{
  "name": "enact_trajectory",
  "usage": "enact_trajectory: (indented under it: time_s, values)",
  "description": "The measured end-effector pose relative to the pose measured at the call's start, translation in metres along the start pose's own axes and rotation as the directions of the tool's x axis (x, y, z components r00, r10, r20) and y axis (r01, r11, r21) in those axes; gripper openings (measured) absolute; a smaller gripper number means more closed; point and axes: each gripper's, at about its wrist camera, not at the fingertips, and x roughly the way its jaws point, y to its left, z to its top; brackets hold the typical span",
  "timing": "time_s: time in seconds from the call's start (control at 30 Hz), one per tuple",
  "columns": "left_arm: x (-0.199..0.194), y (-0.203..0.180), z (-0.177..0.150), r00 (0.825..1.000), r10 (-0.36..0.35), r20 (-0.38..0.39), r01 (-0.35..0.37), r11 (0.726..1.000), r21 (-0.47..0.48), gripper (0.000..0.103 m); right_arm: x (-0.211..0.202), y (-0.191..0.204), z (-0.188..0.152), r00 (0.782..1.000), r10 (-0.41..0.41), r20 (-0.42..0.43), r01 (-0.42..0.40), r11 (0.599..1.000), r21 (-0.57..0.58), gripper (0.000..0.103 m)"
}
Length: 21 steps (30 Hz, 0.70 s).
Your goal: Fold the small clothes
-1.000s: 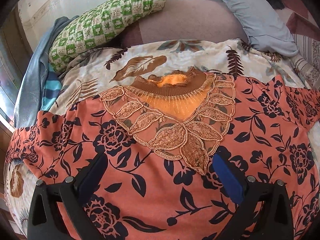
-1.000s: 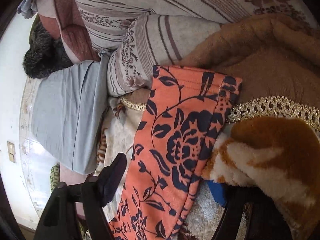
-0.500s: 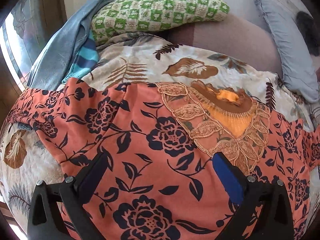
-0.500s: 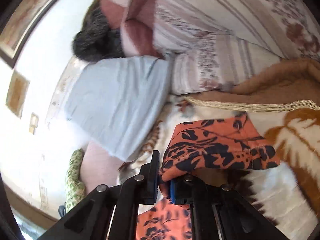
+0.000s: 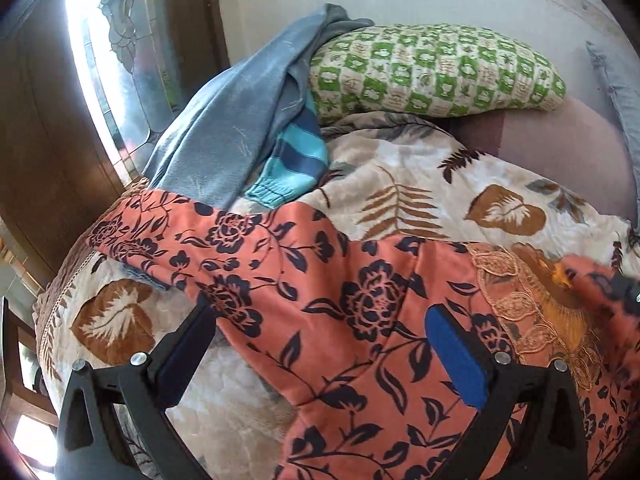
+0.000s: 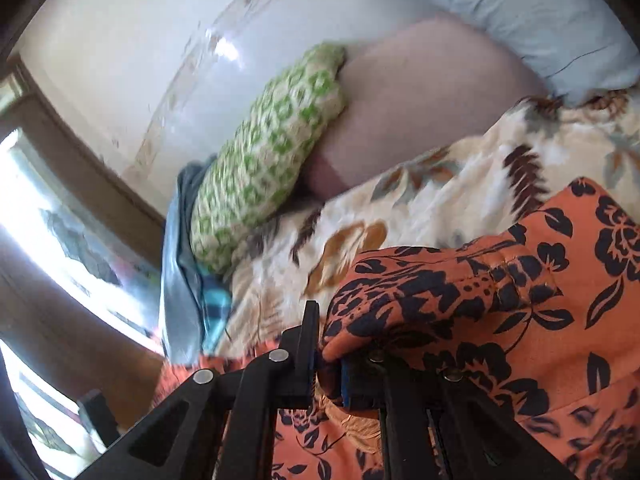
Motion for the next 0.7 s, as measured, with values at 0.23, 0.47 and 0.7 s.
enact_trajectory:
  time_s: [0.23, 0.47, 0.7]
  values:
    - [0.025, 0.041, 0.006, 0.996, 0.032, -0.086, -0.041, 0.994, -0.104, 0.103, 0.099, 0.084, -0.082, 0.848, -0.529, -0.022, 0.385, 0.644, -0.661, 0.014]
    - [0.024, 0.040, 0.009, 0.996, 0.000, -0.092, -0.012, 0.991, -0.131, 0.103, 0.043, 0.104, -0.082, 0.962, -0.260, -0.088, 0.110, 0.657, -0.745, 0.014]
    - [0.016, 0.012, 0.006, 0.997, -0.038, -0.066, 0.032, 0.995, -0.092, 0.103, -0.031, 0.069, -0.049, 0.995, -0.001, -0.098, -0.056, 0.812, -0.581, 0.016]
